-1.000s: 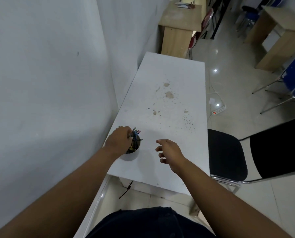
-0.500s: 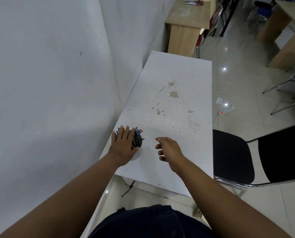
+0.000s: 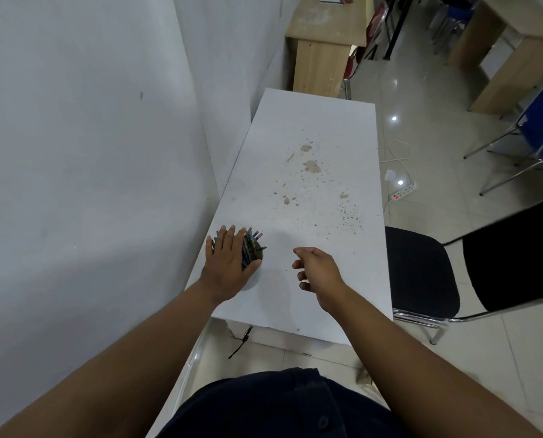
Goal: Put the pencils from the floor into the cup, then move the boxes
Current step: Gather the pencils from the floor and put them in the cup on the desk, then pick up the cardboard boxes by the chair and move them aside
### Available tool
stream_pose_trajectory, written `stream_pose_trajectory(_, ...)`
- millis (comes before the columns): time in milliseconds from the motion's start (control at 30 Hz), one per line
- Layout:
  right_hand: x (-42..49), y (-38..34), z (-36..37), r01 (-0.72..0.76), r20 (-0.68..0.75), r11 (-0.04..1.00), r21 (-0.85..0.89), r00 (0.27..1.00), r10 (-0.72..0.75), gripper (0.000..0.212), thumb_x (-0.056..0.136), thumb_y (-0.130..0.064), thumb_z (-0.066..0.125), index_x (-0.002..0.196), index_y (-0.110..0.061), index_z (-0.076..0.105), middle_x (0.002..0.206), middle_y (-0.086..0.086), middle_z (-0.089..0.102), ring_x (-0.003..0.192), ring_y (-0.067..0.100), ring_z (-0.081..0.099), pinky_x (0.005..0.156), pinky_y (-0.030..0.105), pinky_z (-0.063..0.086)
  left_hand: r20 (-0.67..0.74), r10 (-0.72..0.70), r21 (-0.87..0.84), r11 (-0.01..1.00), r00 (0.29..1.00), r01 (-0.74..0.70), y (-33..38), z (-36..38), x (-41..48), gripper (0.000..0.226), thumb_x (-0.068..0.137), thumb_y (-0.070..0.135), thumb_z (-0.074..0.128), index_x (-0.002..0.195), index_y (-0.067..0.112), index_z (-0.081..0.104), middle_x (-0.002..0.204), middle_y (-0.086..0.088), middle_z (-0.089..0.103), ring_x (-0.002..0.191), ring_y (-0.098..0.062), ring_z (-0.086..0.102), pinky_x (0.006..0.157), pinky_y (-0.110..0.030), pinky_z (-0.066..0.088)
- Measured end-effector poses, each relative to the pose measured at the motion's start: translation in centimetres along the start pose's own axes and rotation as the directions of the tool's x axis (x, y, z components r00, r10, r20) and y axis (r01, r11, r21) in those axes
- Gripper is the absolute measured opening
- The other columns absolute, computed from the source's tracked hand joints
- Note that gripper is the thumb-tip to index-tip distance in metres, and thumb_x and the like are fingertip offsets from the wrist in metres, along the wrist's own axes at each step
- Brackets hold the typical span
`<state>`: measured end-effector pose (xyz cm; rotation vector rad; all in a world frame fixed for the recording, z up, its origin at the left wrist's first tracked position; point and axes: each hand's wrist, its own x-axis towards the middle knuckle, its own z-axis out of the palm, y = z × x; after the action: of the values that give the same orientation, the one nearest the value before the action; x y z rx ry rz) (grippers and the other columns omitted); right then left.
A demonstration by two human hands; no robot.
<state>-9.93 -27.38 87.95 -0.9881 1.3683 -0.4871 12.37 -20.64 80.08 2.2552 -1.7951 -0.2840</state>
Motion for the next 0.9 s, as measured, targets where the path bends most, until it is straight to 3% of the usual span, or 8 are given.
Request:
stream_pose_trajectory(167, -1.5, 1.0, 0.2, 0.090, -0.083, 0.995, -0.043, 0.992, -0.093, 0.017, 0.105, -0.032, 0.059, 0.113, -0.021, 0.069, 0.103, 0.002, 0.075, 0.083, 0.021, 0.065, 0.075, 0.037, 0.057, -0.130, 0.044, -0.143, 0.988, 0.991, -0.063, 1.2, -1.0, -1.6, 0.071, 0.100, 0.061, 0.044, 0.153, 0.015, 0.035, 0.164, -0.008, 0.030, 0.157, -0.031, 0.016, 0.127, -0.054, 0.013)
stream_pose_trajectory(333, -3.4, 3.6, -0.1, 0.123, -0.205, 0.990, -0.071, 0.969, -0.136, 0.018, 0.098, -0.034, 0.063, 0.115, -0.031, 0.067, 0.113, -0.004, 0.073, 0.101, 0.017, 0.070, 0.095, 0.042, 0.059, -0.268, 0.025, -0.328, 0.938, 0.963, -0.115, 3.3, -2.3, -2.9, 0.051, 0.098, 0.048, 0.057, 0.139, 0.018, 0.051, 0.146, 0.000, 0.045, 0.139, -0.022, 0.038, 0.115, -0.046, 0.034)
stream_pose_trajectory(467, -6.0, 5.9, -1.1, 0.156, -0.297, 0.987, -0.047, 0.941, -0.163, 0.026, 0.099, -0.035, 0.066, 0.125, -0.032, 0.065, 0.116, -0.007, 0.069, 0.101, 0.009, 0.067, 0.080, 0.026, 0.053, -0.346, 0.075, -0.360, 0.910, 0.935, -0.207, 4.6, -2.5, -4.1, 0.040, 0.097, 0.040, 0.065, 0.130, 0.018, 0.057, 0.140, 0.001, 0.047, 0.136, -0.021, 0.042, 0.113, -0.040, 0.035)
stream_pose_trajectory(533, -7.2, 7.2, -2.0, 0.160, -0.329, 0.987, -0.032, 0.930, -0.162, 0.029, 0.100, -0.034, 0.066, 0.129, -0.032, 0.064, 0.117, -0.008, 0.067, 0.101, 0.005, 0.064, 0.078, 0.024, 0.049, -0.356, 0.075, -0.373, 0.902, 0.931, -0.216, 5.4, -2.6, -4.8, 0.036, 0.097, 0.040, 0.067, 0.126, 0.020, 0.059, 0.137, 0.000, 0.048, 0.135, -0.022, 0.043, 0.113, -0.039, 0.035)
stream_pose_trajectory(700, -10.1, 10.9, -5.8, 0.119, -0.404, 0.993, 0.027, 0.909, -0.098, 0.036, 0.099, -0.037, 0.067, 0.134, -0.032, 0.060, 0.116, -0.004, 0.069, 0.102, 0.014, 0.066, 0.081, 0.029, 0.050, -0.310, 0.047, -0.454, 0.870, 0.950, -0.191, 7.9, -2.5, -8.0, 0.032, 0.097, 0.039, 0.067, 0.125, 0.025, 0.058, 0.132, 0.004, 0.048, 0.129, -0.022, 0.044, 0.108, -0.036, 0.038)
stream_pose_trajectory(833, -12.4, 13.4, -10.0, 0.111, -0.433, 0.993, 0.048, 0.898, -0.079, 0.047, 0.095, -0.041, 0.069, 0.139, -0.030, 0.057, 0.115, -0.002, 0.071, 0.094, 0.020, 0.068, 0.092, 0.042, 0.058, -0.271, 0.056, -0.502, 0.844, 0.961, -0.191, 10.9, -1.7, -11.4, 0.033, 0.097, 0.038, 0.067, 0.127, 0.027, 0.056, 0.129, 0.010, 0.045, 0.126, -0.014, 0.043, 0.107, -0.032, 0.039)
stream_pose_trajectory(900, -14.2, 14.6, -12.9, 0.118, -0.434, 0.993, 0.012, 0.895, -0.101, 0.046, 0.094, -0.043, 0.070, 0.137, -0.030, 0.057, 0.116, -0.005, 0.070, 0.098, 0.018, 0.069, 0.088, 0.036, 0.055, -0.237, 0.037, -0.566, 0.807, 0.971, -0.169, 13.6, -1.1, -13.3, 0.033, 0.097, 0.036, 0.068, 0.127, 0.027, 0.055, 0.128, 0.010, 0.045, 0.123, -0.013, 0.045, 0.104, -0.030, 0.040)
